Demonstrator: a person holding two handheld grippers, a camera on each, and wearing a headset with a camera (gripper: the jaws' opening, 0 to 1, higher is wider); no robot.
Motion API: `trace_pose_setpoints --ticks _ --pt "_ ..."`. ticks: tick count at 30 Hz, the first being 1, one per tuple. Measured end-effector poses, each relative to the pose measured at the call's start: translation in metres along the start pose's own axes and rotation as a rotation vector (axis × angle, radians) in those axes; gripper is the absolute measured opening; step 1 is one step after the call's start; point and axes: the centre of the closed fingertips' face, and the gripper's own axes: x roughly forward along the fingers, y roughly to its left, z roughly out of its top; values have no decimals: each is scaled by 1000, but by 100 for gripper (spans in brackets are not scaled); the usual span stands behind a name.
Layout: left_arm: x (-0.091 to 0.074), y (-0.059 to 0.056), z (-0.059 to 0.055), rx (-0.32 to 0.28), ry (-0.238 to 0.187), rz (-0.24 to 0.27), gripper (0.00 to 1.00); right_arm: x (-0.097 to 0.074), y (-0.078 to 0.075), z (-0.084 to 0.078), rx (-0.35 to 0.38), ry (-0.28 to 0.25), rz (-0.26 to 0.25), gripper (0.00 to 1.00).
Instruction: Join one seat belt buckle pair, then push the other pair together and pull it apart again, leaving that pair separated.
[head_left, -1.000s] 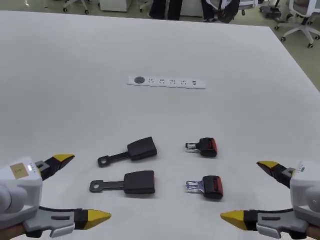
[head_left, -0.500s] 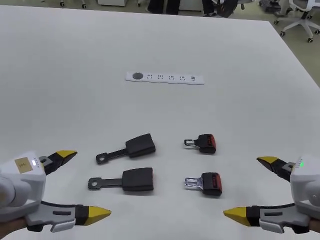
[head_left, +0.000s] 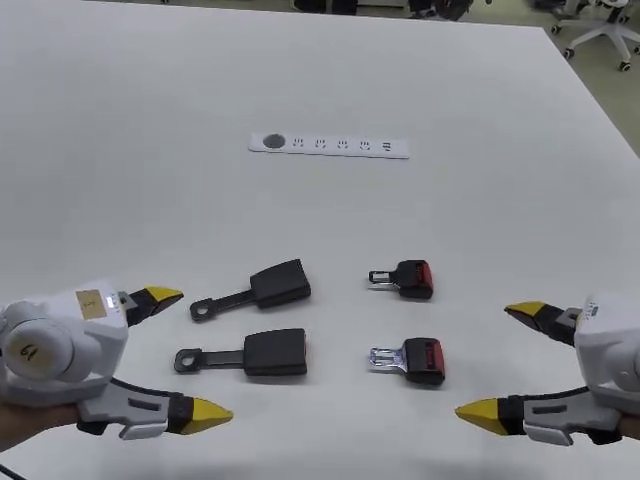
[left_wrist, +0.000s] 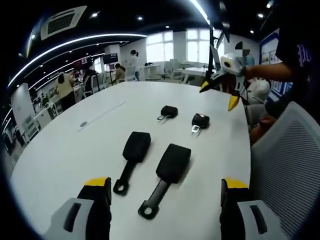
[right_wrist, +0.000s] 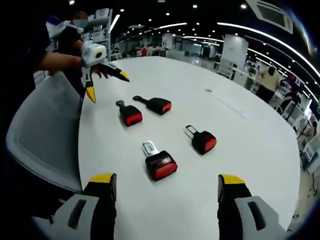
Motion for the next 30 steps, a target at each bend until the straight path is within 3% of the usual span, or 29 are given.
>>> trace_pose_setpoints --ticks 16,24,30 --pt "28 -5 -4 98 122 -90 71 22 2 1 -125 39 102 66" --pt "45 -8 -5 159 174 -144 59 34 4 -4 -204 88 155 57" --pt "59 -11 -4 197 212 -173 55 45 8 -11 -217 115 198 51"
